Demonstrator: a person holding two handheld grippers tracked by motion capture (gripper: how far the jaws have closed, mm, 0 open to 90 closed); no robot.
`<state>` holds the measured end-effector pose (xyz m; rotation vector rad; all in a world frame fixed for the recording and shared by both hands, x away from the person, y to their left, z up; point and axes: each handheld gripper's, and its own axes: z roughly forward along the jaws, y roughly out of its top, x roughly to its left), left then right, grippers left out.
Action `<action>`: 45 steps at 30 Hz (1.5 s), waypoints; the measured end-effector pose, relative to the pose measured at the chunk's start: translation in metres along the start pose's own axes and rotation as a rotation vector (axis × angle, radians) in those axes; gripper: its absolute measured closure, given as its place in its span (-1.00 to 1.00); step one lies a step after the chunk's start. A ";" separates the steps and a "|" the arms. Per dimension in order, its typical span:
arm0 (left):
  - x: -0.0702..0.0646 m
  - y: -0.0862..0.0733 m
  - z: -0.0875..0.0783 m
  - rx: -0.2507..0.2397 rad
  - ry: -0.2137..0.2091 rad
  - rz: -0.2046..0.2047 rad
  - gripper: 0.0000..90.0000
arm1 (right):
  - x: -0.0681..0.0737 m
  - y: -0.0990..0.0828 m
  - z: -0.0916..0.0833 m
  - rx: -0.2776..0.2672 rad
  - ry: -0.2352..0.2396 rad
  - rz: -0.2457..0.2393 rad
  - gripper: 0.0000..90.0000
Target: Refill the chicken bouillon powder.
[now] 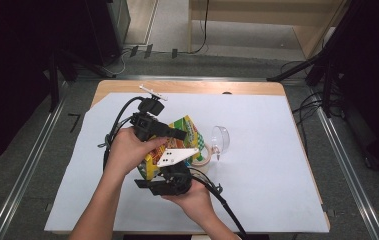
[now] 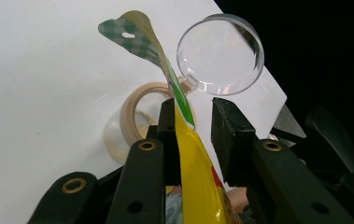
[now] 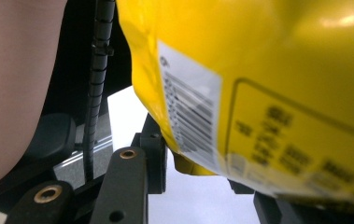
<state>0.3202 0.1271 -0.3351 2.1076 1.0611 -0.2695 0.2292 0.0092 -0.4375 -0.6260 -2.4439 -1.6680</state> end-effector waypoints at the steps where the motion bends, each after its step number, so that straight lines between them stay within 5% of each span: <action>1: 0.000 0.000 -0.001 -0.004 -0.004 0.000 0.64 | 0.000 0.000 0.000 -0.005 -0.009 -0.005 0.48; 10: 0.002 0.000 -0.001 -0.006 0.031 0.005 0.72 | 0.003 -0.001 0.006 -0.015 -0.052 -0.013 0.39; 18: 0.001 -0.001 -0.002 -0.010 0.044 0.024 0.82 | 0.005 -0.002 0.008 -0.018 -0.103 -0.024 0.49; 25: 0.003 -0.001 -0.002 -0.012 0.065 0.036 0.91 | 0.003 -0.004 0.010 -0.027 -0.126 0.037 0.37; 45: 0.004 0.000 -0.003 -0.021 0.069 0.037 0.89 | 0.001 -0.001 0.012 -0.027 -0.138 0.060 0.44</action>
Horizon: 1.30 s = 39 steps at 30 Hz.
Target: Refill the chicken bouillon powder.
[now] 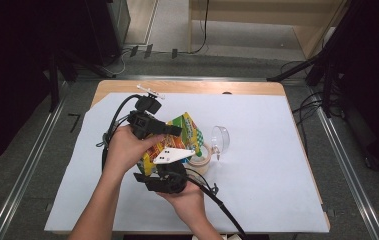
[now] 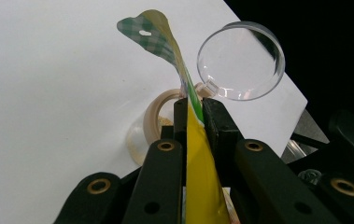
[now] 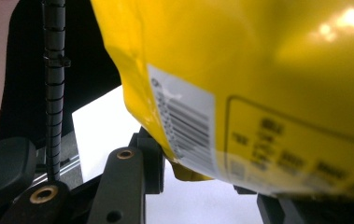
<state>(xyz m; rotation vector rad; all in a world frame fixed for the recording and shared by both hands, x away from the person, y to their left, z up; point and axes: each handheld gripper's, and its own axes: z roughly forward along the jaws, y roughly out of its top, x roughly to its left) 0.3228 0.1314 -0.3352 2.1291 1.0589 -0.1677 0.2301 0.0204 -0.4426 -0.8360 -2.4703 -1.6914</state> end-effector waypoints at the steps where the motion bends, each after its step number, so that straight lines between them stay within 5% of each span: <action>1: 0.000 0.000 0.000 0.001 0.000 0.002 0.89 | 0.000 0.000 0.000 0.000 -0.002 -0.001 0.43; 39: 0.005 0.000 -0.001 -0.005 -0.020 -0.019 0.84 | 0.004 0.003 -0.001 0.005 -0.004 -0.018 0.42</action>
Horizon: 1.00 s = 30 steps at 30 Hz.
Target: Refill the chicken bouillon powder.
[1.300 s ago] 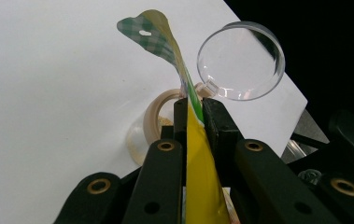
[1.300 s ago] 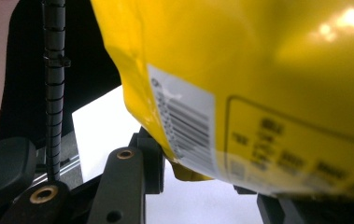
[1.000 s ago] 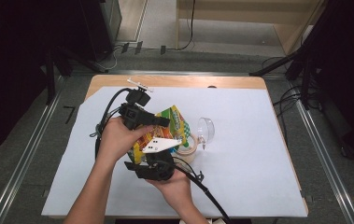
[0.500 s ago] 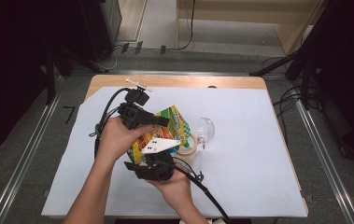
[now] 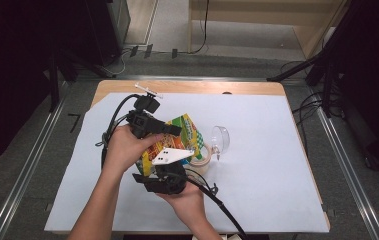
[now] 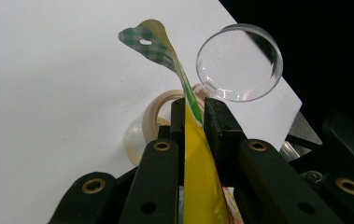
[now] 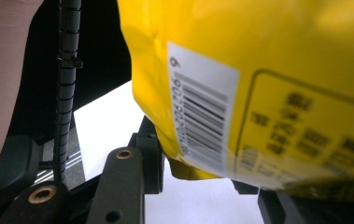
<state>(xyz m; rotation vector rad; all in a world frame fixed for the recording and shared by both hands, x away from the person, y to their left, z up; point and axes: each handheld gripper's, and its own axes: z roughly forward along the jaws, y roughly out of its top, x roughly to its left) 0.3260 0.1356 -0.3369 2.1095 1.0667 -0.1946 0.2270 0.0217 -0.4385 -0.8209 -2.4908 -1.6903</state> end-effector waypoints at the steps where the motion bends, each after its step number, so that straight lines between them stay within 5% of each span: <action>1: 0.000 0.000 0.000 0.000 0.000 0.000 0.84 | 0.000 0.000 0.000 0.000 0.000 0.000 0.42; 21: -0.007 0.001 -0.002 -0.004 0.006 0.020 0.81 | 0.003 0.001 -0.002 -0.032 0.027 0.046 0.39; 30: -0.008 0.001 -0.002 -0.011 0.018 0.028 0.82 | 0.005 0.000 0.001 -0.037 -0.003 0.014 0.34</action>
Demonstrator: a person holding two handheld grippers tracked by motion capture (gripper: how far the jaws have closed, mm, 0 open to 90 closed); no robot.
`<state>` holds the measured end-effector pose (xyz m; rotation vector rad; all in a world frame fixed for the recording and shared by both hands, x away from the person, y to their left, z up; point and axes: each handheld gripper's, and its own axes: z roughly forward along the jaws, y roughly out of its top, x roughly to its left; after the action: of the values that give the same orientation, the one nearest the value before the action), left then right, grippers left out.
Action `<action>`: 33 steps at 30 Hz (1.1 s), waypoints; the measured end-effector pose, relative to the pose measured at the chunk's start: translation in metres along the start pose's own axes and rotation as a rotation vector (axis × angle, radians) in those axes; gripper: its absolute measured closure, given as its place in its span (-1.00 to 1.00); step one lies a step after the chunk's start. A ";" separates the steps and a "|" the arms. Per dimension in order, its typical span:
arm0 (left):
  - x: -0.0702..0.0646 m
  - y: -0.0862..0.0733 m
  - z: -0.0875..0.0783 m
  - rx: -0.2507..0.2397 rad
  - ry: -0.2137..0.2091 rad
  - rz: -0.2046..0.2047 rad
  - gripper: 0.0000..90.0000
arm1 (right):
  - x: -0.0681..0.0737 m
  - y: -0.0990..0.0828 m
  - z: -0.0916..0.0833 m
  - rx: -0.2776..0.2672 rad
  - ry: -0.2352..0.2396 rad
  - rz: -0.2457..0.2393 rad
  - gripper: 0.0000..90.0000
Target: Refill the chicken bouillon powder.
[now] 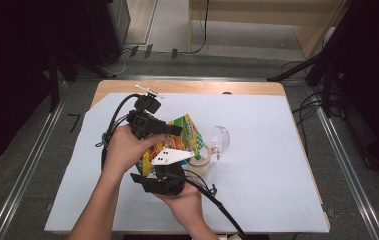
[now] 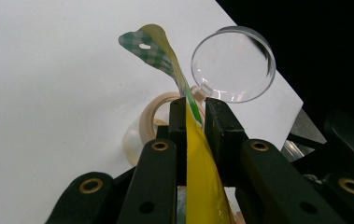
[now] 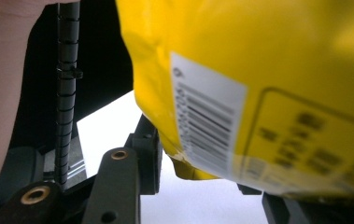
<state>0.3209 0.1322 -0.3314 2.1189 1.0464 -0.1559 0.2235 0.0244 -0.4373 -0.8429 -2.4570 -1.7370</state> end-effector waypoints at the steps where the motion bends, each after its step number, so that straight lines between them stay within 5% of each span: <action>1: 0.000 0.000 0.000 0.001 0.004 0.000 0.82 | 0.000 0.000 0.000 0.001 -0.002 -0.005 0.33; 33: -0.018 0.000 0.000 0.007 0.030 0.036 0.84 | -0.005 -0.001 0.004 -0.001 -0.022 0.002 0.47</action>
<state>0.3094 0.1212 -0.3237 2.1509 1.0260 -0.1107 0.2280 0.0257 -0.4415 -0.8688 -2.4689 -1.7377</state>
